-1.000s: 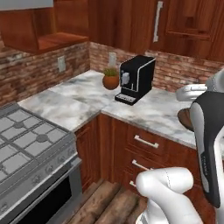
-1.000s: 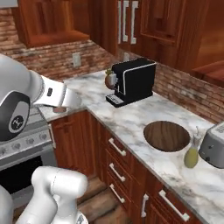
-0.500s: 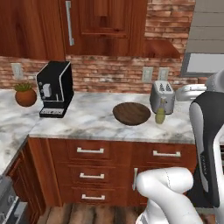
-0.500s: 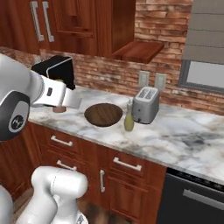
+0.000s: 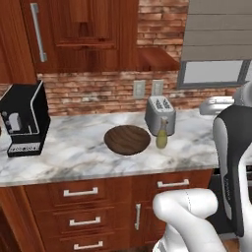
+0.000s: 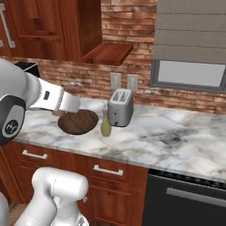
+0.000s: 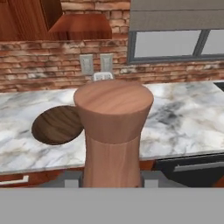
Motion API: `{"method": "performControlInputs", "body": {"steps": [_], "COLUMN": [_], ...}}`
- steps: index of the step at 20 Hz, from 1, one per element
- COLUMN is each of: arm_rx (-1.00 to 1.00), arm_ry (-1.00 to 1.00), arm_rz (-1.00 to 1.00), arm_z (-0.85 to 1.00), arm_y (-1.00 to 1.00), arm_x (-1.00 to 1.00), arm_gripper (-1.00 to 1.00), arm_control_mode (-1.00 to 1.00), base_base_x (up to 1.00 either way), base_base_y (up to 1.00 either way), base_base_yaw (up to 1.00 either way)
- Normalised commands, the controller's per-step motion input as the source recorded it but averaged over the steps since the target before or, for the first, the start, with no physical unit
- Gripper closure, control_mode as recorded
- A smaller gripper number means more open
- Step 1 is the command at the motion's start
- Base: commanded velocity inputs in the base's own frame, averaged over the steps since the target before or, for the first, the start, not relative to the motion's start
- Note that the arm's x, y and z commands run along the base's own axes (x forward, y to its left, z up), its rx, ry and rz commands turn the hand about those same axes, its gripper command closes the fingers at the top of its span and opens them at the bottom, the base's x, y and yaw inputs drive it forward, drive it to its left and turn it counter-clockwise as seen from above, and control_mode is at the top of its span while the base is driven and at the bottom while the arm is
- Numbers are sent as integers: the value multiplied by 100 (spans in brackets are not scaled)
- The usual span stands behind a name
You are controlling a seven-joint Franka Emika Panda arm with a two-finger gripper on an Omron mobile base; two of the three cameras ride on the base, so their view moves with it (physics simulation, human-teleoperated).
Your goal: Retrieve the bottle and the shaker from the cabinet and place them next to the mixing bowl on the counter. Then add garlic from the fridge to the mixing bowl.
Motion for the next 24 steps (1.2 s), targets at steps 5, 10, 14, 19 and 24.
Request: {"method": "performControlInputs", "body": {"steps": [5,10,14,19,24], "arm_rx": [0,0,0,0,0], "arm_ry": [0,0,0,0,0], "arm_rz": [0,0,0,0,0], "arm_z": [0,0,0,0,0], "arm_y": [0,0,0,0,0], "arm_x": [0,0,0,0,0], "arm_gripper": [100,100,100,100,100], "arm_control_mode": [100,100,100,100,100], "base_base_x": [56,0,0,0,7], "base_base_y": [4,16,47,60,15], "base_base_yaw": [-9,-10,-22,-21,-5]}}
